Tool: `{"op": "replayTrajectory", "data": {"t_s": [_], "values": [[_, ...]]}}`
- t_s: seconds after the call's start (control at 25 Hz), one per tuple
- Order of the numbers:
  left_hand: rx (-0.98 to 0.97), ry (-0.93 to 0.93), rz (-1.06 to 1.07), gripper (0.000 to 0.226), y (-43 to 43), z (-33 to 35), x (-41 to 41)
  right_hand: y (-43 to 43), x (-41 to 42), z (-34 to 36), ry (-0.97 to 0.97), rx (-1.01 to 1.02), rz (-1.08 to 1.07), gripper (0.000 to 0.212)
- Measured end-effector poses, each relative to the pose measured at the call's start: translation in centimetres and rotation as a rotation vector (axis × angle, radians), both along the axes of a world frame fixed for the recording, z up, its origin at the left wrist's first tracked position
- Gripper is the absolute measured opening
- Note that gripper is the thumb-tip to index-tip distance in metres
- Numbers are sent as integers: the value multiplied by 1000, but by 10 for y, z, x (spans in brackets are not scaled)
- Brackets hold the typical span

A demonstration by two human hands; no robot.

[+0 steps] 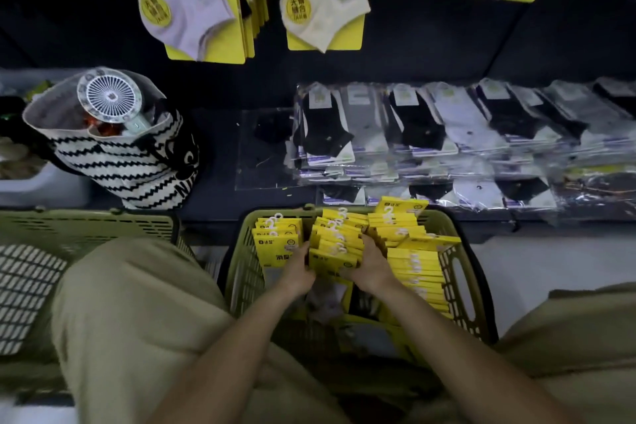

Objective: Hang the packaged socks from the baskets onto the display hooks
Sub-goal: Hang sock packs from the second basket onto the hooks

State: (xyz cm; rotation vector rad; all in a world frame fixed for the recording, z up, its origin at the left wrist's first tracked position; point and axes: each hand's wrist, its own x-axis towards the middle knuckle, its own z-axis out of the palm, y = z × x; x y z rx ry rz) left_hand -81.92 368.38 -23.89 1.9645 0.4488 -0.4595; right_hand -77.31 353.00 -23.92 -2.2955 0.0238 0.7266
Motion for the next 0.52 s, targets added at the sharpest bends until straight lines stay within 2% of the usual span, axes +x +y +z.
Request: {"op": "replayTrajectory", "data": {"t_s": [0.12,0.28,0.4,0.52], "values": [[-52,53,-7,67,-2,-6,-1,2,-3,-5,-68,1,-22,82],[-62,40,91,72,0,-7,3,4,-3,-4,-80,-5,-6,72],[-98,33,92,81,4,-11,3,7,0,-4,-107,-72,121,68],[-77,6,84,75,9,-13,3,7,0,-2,-139,-128,223,62]]}}
